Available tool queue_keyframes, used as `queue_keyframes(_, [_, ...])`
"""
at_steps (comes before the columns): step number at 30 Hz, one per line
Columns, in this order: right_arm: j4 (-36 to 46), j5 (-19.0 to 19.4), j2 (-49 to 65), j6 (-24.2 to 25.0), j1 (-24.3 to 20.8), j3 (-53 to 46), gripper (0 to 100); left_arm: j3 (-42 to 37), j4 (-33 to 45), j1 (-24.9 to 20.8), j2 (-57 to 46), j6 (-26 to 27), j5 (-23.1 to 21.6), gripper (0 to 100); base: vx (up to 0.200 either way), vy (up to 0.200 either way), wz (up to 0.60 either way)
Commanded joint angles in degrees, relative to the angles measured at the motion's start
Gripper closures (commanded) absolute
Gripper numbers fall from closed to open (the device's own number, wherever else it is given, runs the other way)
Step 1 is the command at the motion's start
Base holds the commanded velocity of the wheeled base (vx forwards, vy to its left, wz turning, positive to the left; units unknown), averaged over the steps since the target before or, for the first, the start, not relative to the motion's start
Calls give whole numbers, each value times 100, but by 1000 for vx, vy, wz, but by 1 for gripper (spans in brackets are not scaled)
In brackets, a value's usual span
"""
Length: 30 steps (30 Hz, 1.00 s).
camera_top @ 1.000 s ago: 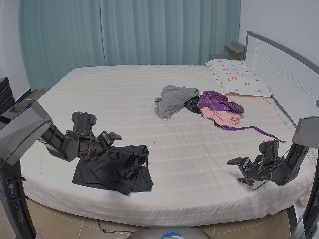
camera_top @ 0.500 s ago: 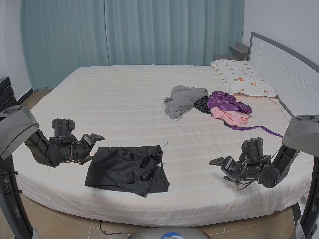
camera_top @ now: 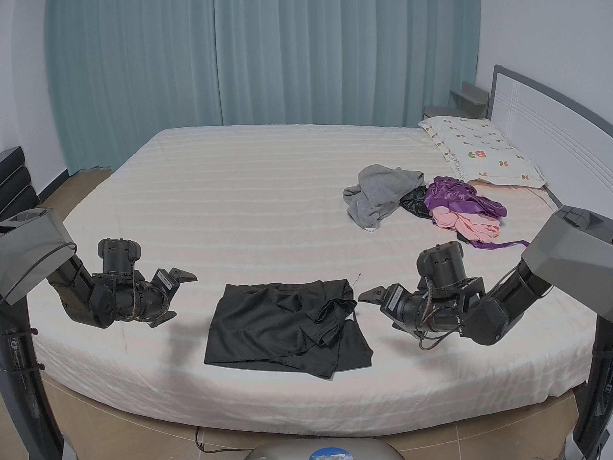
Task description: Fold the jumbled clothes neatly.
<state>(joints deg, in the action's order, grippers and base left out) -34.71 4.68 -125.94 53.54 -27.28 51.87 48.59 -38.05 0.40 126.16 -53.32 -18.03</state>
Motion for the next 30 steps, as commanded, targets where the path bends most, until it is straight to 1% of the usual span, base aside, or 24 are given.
queue_keyframes(1, [394,-29,-299,-63,-313,737,0,-16,-1,30,119,15,-34,0,0,200,0])
queue_keyframes(5, [447,-20,-423,-309,-322,939,0,-34,-1,30,119,6,-34,0,0,200,0])
queue_keyframes(7, [482,-11,-458,-371,-322,1009,0,-34,-1,21,119,6,-34,0,0,0,0])
queue_keyframes(14, [1265,-29,-880,-450,-295,1721,0,-34,-1,13,128,24,-25,0,0,0,0])
queue_keyframes(17, [1458,-29,-1047,-590,-242,1985,0,-34,-1,13,128,24,-25,0,0,0,0])
queue_keyframes(25, [1897,-81,-1495,-722,-207,2538,0,-25,-1,13,128,32,-25,0,0,0,0])
queue_keyframes(28, [1853,-125,-1591,-722,-181,2688,0,-25,-1,13,128,32,-25,0,0,0,0])
queue_keyframes(30, [1730,-134,-1785,-634,-93,3075,0,-25,-1,13,128,41,-25,0,0,0,0])
